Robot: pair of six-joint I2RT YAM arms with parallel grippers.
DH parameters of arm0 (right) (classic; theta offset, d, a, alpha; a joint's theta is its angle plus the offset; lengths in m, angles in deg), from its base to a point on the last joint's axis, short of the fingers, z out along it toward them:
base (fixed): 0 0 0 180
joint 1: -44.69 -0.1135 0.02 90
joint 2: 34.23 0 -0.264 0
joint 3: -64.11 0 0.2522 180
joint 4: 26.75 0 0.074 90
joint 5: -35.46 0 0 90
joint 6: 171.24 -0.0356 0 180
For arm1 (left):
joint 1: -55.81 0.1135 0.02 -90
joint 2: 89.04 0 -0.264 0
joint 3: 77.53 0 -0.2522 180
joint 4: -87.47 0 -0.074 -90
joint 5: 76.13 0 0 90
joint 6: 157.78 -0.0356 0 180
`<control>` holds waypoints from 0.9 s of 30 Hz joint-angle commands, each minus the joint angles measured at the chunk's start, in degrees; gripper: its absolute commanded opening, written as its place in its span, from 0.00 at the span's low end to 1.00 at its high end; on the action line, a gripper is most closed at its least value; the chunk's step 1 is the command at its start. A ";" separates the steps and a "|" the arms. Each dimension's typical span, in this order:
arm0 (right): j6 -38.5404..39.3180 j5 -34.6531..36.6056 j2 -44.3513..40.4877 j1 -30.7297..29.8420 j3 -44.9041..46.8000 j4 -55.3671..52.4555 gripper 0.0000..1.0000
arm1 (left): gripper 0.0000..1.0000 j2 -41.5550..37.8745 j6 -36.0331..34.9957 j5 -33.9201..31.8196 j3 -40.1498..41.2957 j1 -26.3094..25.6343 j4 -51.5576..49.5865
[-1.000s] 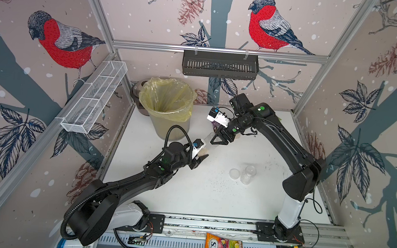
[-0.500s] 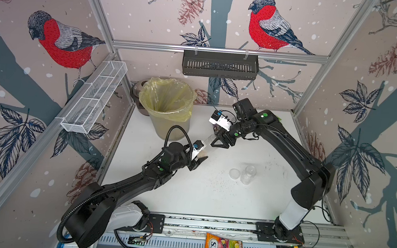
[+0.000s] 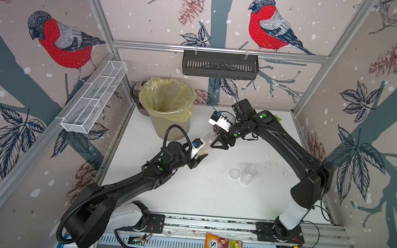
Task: Empty moldy rice from jars
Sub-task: Unscrew the lid from the jar.
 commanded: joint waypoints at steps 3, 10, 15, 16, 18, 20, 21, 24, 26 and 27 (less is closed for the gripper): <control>-2.47 2.62 -2.48 0.36 0.81 3.56 0.84 | 0.00 0.07 0.38 -0.55 -0.39 0.10 3.64; -14.32 11.98 -11.78 1.42 9.21 14.67 1.00 | 0.00 -1.12 0.28 -2.56 -0.38 0.09 3.75; -28.06 26.93 -23.71 0.52 21.70 27.38 1.00 | 0.00 -0.90 0.17 -3.68 -0.54 0.16 4.18; -30.74 31.37 -26.30 -0.30 24.48 29.97 1.00 | 0.00 -0.84 0.20 -3.88 -0.58 0.02 4.36; -37.77 36.33 -31.82 -0.84 29.02 34.43 1.00 | 0.00 -0.72 0.20 -4.27 -0.66 0.09 4.54; -42.44 33.01 -36.29 0.46 34.12 39.23 1.00 | 0.00 -0.56 0.12 -4.36 -0.92 0.13 4.39; -45.22 29.29 -38.18 1.85 36.46 41.57 1.00 | 0.00 -0.45 0.05 -4.36 -1.09 0.05 4.37; -50.82 9.52 -38.68 8.25 36.83 42.10 1.00 | 0.00 -0.16 -0.22 -4.72 -1.36 0.13 3.82; -49.29 2.94 -36.15 9.94 33.56 38.38 1.00 | 0.00 -0.02 -0.58 -4.90 -1.53 0.01 3.54; -49.79 3.21 -36.04 8.98 33.79 39.01 1.00 | 0.00 0.06 -0.75 -5.16 -1.55 0.01 3.54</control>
